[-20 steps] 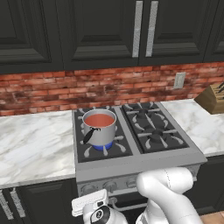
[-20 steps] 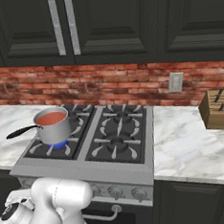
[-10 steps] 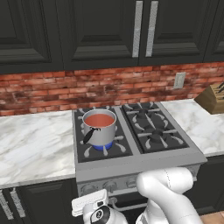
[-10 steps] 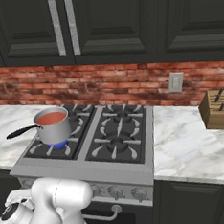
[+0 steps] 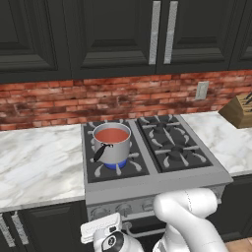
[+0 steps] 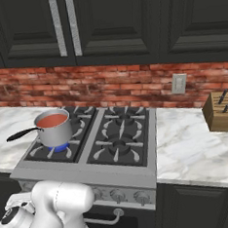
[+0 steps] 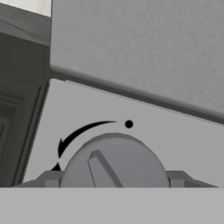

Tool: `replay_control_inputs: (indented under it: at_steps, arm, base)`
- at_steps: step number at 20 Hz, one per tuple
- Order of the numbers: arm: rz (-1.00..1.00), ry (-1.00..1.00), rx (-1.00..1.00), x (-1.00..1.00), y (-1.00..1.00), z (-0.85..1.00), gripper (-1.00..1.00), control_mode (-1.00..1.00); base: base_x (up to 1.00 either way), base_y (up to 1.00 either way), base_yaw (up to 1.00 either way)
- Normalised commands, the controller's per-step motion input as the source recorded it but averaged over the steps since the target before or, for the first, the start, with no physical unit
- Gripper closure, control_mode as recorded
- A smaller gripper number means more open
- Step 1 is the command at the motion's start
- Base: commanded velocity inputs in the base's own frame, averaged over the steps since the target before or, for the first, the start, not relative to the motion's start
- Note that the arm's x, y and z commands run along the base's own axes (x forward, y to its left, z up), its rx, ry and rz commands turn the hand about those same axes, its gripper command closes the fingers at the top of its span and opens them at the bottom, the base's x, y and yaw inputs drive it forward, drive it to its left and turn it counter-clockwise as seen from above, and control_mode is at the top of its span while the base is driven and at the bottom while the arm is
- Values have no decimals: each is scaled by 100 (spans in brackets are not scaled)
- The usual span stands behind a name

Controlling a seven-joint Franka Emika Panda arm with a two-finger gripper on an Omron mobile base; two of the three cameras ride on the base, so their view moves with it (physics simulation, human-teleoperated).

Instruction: Wait until the marinara sauce is simmered to a deep red color and then turn off the stove.

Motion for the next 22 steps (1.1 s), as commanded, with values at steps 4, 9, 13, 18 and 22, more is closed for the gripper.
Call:
replay_control_inputs:
  at_steps: [4,9,13,18,22]
  arm:
    - [0,0,0,0,0,0,100,-100]
    - [0,0,0,0,0,0,100,-100]
    - [0,0,0,0,0,0,100,-100]
    - [0,0,0,0,0,0,100,-100]
    - [0,0,0,0,0,0,100,-100]
  base:
    - [0,0,0]
    - [0,0,0]
    - [0,0,0]
    - [0,0,0]
    - [0,0,0]
